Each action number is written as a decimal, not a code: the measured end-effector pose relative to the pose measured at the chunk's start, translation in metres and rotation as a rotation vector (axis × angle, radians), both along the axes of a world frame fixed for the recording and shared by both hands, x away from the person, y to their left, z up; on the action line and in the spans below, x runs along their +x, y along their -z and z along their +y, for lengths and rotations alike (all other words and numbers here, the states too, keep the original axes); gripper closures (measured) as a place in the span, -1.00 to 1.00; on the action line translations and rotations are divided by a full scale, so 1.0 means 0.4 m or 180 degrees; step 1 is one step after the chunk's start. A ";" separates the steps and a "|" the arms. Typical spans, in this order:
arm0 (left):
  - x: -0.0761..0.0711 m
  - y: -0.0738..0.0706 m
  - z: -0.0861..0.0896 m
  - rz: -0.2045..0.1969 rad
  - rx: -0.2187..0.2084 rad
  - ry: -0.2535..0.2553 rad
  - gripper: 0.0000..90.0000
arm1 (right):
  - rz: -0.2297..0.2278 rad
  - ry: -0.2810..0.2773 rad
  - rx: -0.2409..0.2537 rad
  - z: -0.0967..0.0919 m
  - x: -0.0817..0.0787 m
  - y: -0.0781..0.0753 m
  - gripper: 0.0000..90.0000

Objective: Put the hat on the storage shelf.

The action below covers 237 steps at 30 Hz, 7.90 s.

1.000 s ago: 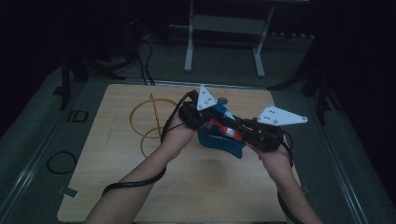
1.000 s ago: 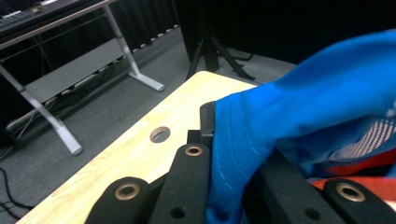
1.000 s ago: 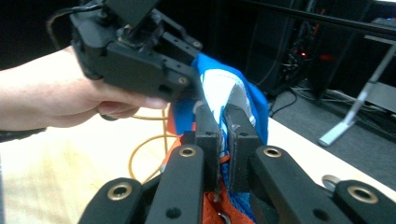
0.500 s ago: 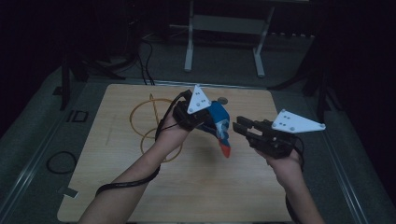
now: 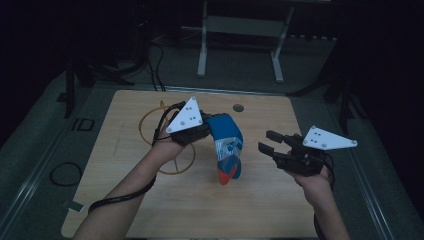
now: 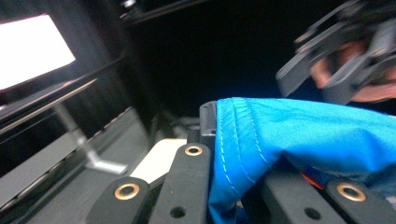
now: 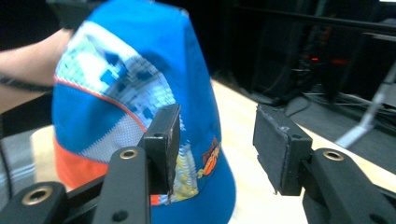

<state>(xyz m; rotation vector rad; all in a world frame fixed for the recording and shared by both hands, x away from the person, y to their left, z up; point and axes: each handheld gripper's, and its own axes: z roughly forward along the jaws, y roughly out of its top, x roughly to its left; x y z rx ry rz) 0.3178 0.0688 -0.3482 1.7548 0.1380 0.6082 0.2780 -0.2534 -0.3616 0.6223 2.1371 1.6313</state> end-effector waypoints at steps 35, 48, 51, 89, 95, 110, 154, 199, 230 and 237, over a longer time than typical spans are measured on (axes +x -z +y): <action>-0.028 0.023 -0.010 0.0145 0.0191 0.0959 1.00 | -0.0119 -0.0446 -0.0109 0.056 -0.068 0.027 1.00; -0.049 0.016 0.004 0.0232 0.0485 0.0765 0.68 | -0.0207 -0.0283 0.0076 0.027 -0.058 -0.038 1.00; -0.064 0.017 0.022 0.0216 0.0461 0.0717 0.61 | -0.0230 -0.0246 0.0119 0.019 -0.055 -0.049 1.00; -0.203 0.226 0.369 0.0674 -0.0116 -0.0981 -0.84 | -0.0332 -0.0062 0.0282 0.177 0.085 -0.181 1.00; -0.227 0.296 0.430 0.0812 -0.0291 -0.1342 -0.95 | -0.0285 -0.0122 0.0273 0.250 0.118 -0.197 1.00; -0.236 0.478 0.464 0.0874 -0.0319 -0.2227 -0.95 | -0.0097 -0.0365 0.0278 0.461 0.184 -0.222 1.00; -0.227 0.520 0.492 0.1094 -0.0551 -0.2256 -0.95 | 0.0493 -0.0585 -0.0107 0.561 0.233 -0.004 1.00; -0.226 0.530 0.488 0.1140 -0.0530 -0.2214 -0.95 | 0.0630 -0.0469 -0.0076 0.454 0.197 0.106 0.36; -0.225 0.538 0.487 0.1165 -0.0504 -0.2198 -0.95 | 0.0581 -0.0643 -0.0149 0.294 0.162 0.247 -0.69; -0.223 0.539 0.489 0.1175 -0.0509 -0.2206 -0.95 | 0.0686 -0.0651 -0.0212 0.275 0.162 0.319 -0.69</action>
